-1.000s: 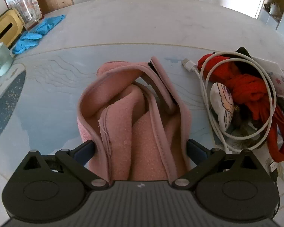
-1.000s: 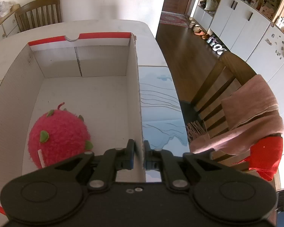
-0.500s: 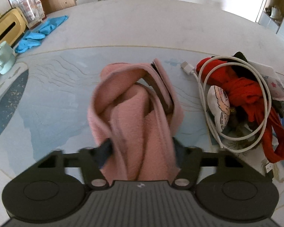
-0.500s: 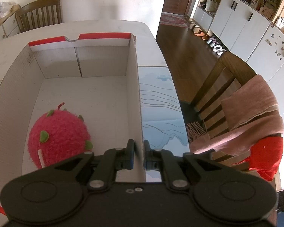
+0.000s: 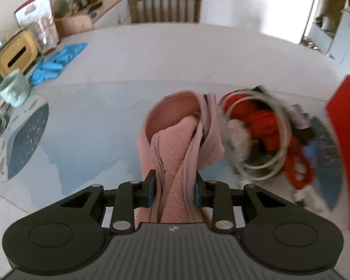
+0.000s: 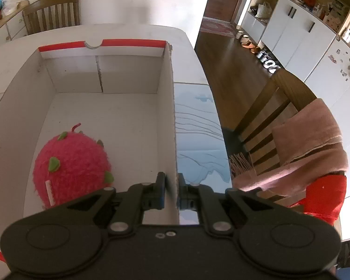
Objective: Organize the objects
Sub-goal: 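Carry the pink towel with the left gripper into the box and release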
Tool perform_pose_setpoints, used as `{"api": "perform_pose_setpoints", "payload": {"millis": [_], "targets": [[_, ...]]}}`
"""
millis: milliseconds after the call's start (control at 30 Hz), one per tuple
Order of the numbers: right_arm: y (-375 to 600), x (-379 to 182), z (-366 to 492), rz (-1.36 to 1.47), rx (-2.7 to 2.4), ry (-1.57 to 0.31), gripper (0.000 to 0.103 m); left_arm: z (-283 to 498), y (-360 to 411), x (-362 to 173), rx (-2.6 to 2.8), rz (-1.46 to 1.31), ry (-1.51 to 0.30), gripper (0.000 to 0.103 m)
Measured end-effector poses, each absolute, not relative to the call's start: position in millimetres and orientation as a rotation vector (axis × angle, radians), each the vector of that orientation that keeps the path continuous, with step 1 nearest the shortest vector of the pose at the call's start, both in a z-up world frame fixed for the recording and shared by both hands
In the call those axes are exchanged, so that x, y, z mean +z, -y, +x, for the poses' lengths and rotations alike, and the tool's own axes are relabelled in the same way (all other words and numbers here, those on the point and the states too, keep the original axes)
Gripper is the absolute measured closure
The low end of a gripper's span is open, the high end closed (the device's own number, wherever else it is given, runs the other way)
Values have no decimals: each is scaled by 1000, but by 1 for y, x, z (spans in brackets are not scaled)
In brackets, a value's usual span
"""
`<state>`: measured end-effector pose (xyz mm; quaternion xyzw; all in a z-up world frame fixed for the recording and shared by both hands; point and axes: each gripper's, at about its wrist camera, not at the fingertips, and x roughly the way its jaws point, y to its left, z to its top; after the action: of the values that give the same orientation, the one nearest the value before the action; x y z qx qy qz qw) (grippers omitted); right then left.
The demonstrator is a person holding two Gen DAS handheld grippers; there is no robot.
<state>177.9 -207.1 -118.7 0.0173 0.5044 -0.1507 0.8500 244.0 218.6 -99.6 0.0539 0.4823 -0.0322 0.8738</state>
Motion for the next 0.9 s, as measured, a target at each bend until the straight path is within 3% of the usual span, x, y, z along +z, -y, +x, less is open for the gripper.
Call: {"api": "perform_pose_setpoints", "payload": {"millis": [367,900], "targets": [[208,-116,179,63,-304,-1071,98,216,-158,-34,-248,53,-928,74],[204,-118,177,42,-283,-1075,98,215,-12,8,-567,86,-893,74]]}}
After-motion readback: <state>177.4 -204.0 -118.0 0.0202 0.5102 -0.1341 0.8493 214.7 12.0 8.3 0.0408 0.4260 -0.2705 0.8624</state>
